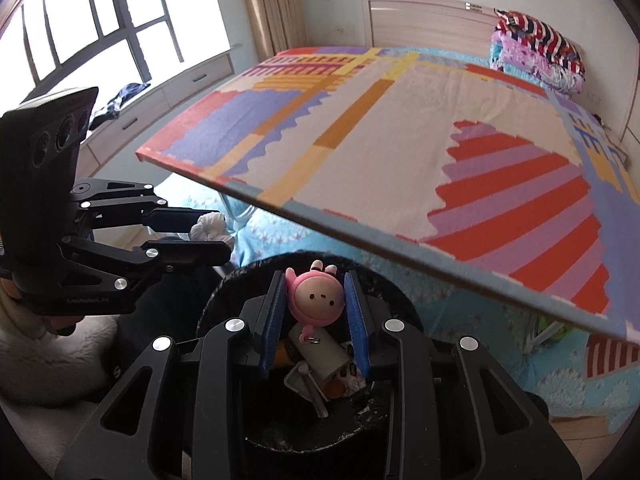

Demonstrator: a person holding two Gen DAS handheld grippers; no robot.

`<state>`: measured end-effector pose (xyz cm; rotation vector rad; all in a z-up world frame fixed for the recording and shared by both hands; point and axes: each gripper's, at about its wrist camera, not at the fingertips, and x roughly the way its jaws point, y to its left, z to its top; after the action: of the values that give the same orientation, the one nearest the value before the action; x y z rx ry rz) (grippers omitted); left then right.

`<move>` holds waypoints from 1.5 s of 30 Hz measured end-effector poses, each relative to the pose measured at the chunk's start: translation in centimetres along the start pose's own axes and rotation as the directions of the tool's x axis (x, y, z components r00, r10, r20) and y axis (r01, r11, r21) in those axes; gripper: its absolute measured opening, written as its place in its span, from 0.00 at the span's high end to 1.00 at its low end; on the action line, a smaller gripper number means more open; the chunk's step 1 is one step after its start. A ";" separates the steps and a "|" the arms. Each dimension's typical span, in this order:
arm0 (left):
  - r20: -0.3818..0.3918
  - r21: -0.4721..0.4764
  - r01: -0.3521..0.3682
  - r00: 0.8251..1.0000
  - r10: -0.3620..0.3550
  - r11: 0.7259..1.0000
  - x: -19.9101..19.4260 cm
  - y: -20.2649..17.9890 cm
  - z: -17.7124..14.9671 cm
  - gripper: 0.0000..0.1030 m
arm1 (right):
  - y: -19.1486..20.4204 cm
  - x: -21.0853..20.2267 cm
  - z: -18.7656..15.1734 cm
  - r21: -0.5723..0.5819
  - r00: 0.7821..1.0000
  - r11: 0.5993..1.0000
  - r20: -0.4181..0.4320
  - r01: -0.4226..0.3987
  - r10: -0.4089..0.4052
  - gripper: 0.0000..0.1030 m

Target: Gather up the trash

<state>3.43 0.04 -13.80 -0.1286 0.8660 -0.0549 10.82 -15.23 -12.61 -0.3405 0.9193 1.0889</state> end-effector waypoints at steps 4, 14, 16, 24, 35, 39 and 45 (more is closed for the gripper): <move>-0.059 -0.023 0.014 0.998 -0.016 1.000 2.0 0.1 -1.6 0.73 | -0.5 1.7 -1.5 0.032 0.998 0.999 -0.058 -0.012 0.014 0.71; -0.170 -0.058 0.034 0.985 -0.043 0.998 6.2 0.4 -3.8 0.73 | -0.1 5.7 -4.1 0.050 0.984 0.998 -0.176 -0.026 0.035 0.71; -0.195 -0.063 0.029 0.980 -0.041 0.998 7.0 0.5 -4.3 0.73 | -0.2 6.6 -4.3 0.060 0.979 0.998 -0.200 -0.028 0.039 0.71; -0.282 -0.072 0.021 0.959 -0.040 0.997 9.9 0.4 -5.8 0.73 | 0.0 9.6 -5.7 0.065 0.955 0.997 -0.292 -0.041 0.059 0.71; -0.293 -0.040 0.021 0.956 -0.032 0.999 10.0 -0.5 -5.9 0.53 | 0.5 9.6 -6.1 0.065 0.954 0.997 -0.292 -0.051 0.068 0.71; -0.281 -0.021 0.020 0.960 -0.025 1.000 9.4 -0.8 -5.7 0.49 | 0.3 9.0 -5.9 0.063 0.957 0.997 -0.282 -0.048 0.064 0.71; -0.243 -0.010 0.007 0.970 -0.009 1.000 8.1 -1.0 -5.3 0.49 | 0.6 7.4 -5.4 0.043 0.966 0.998 -0.256 -0.037 0.047 0.65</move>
<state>4.60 -2.24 -23.22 -0.1355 1.1105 -0.0753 8.87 -13.94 -21.49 -0.4400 1.1805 1.0806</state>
